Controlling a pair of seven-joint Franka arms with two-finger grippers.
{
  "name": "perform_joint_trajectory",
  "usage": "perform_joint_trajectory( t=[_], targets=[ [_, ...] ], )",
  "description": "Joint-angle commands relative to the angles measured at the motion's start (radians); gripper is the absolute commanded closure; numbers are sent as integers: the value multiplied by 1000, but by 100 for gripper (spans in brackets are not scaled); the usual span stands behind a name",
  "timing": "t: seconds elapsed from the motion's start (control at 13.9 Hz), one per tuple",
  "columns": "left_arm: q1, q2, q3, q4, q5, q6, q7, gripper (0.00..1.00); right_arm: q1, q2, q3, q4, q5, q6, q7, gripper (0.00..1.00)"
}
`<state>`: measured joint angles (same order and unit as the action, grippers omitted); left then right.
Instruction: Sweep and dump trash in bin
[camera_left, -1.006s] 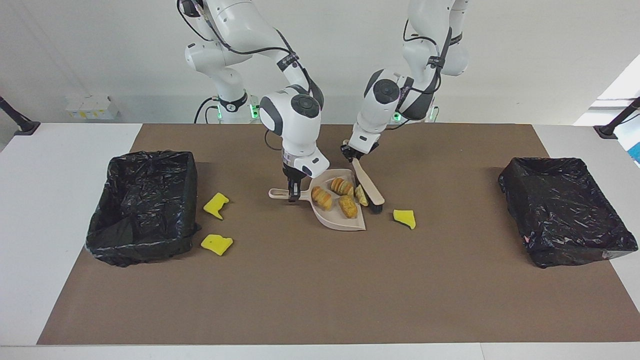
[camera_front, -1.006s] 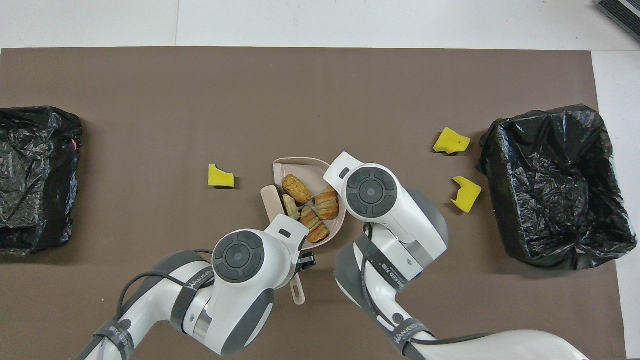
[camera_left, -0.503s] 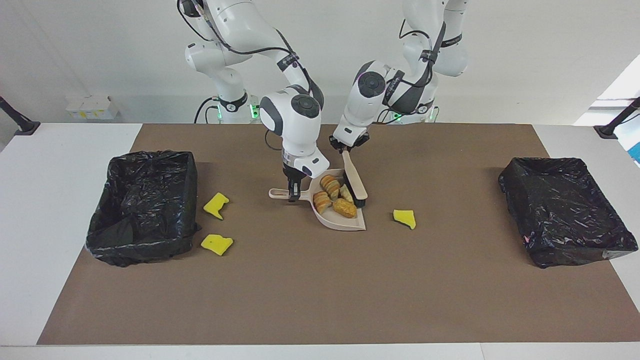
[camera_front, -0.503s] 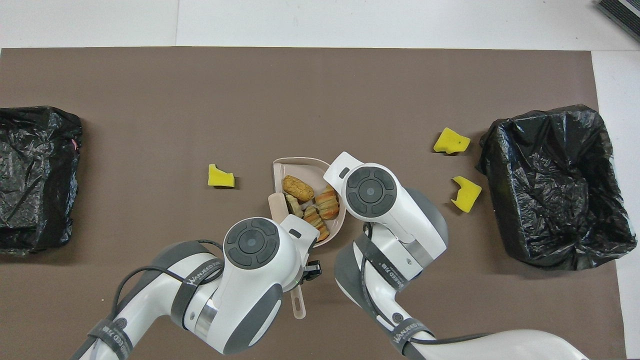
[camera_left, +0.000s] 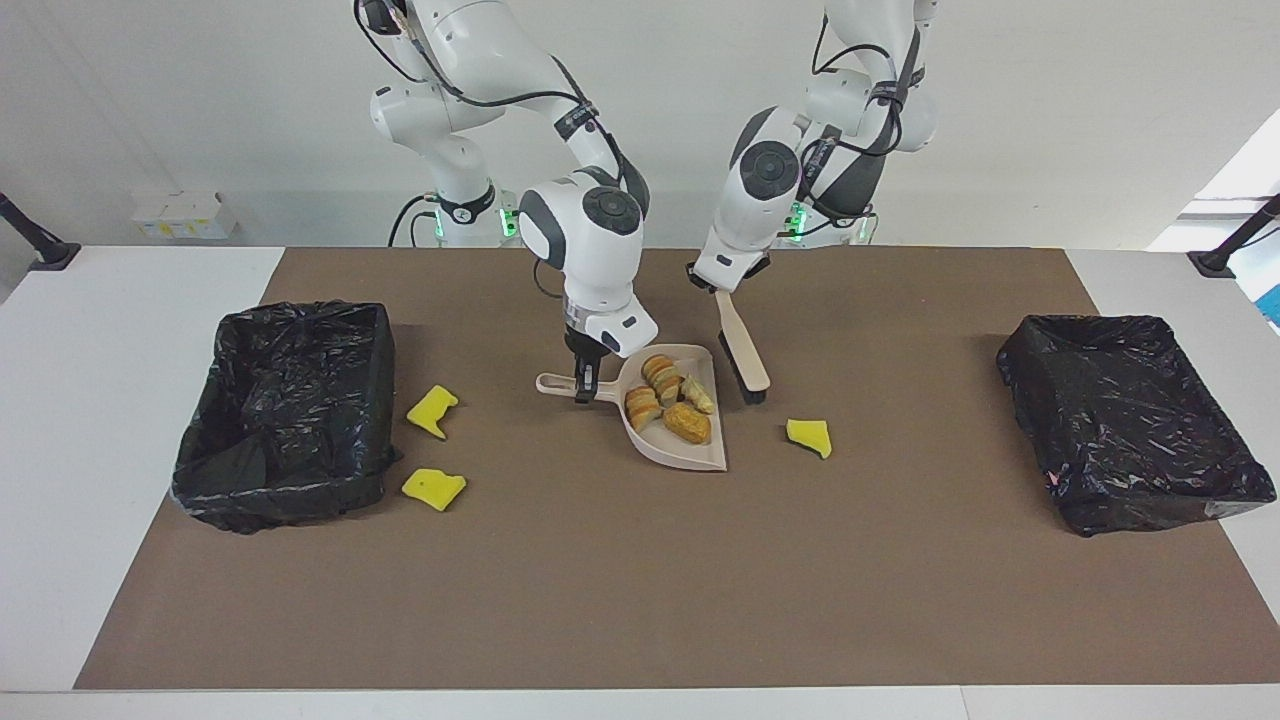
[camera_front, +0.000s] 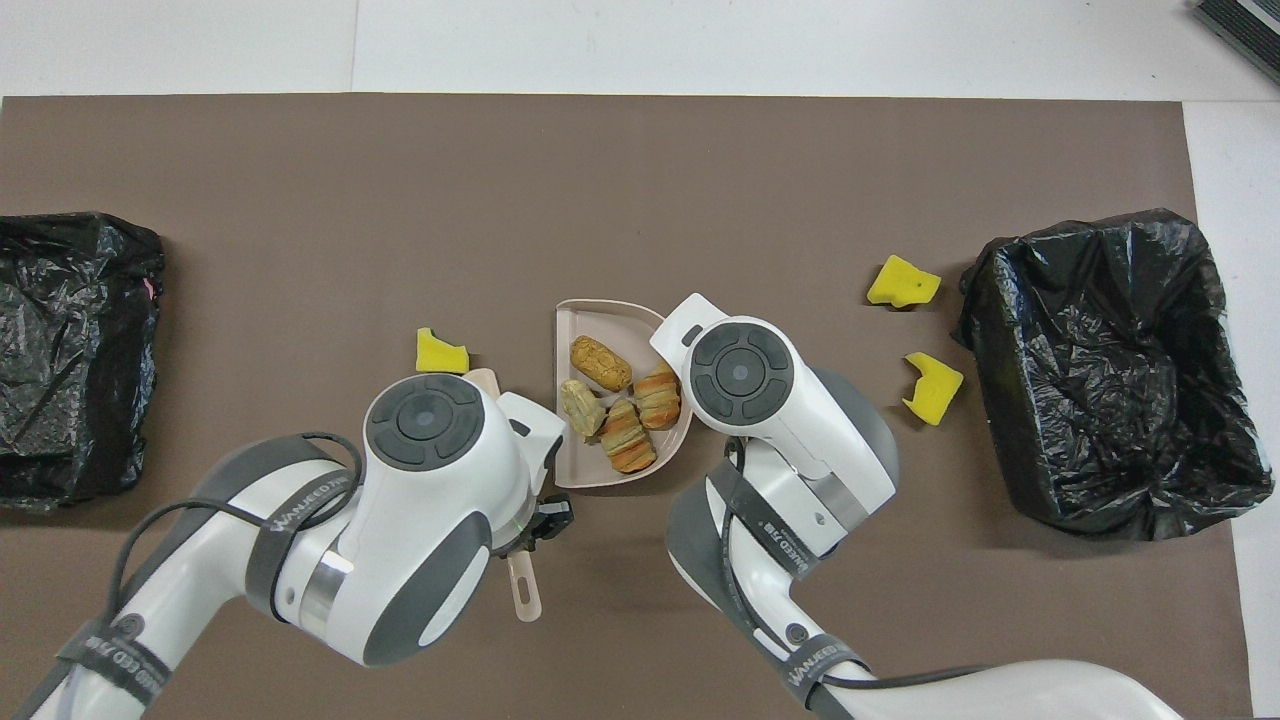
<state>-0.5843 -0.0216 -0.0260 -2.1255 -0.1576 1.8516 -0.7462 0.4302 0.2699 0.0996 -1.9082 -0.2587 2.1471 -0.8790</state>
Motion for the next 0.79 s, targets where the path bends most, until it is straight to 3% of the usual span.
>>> perform_joint_trajectory(
  t=[0.0, 0.22, 0.43, 0.72],
  targets=[
    [84, -9, -6, 2, 82, -14, 60, 100, 4, -14, 6, 9, 12, -32, 49, 100],
    [207, 0, -8, 1, 125, -5, 222, 100, 5, -17, 6, 8, 10, -35, 74, 100],
    [336, 28, -8, -11, 135, 37, 547, 100, 7, -28, 8, 12, -25, -131, 74, 100],
    [342, 58, -11, -50, 127, 103, 718, 100, 9, -32, 8, 11, -43, -142, 69, 100]
  ],
)
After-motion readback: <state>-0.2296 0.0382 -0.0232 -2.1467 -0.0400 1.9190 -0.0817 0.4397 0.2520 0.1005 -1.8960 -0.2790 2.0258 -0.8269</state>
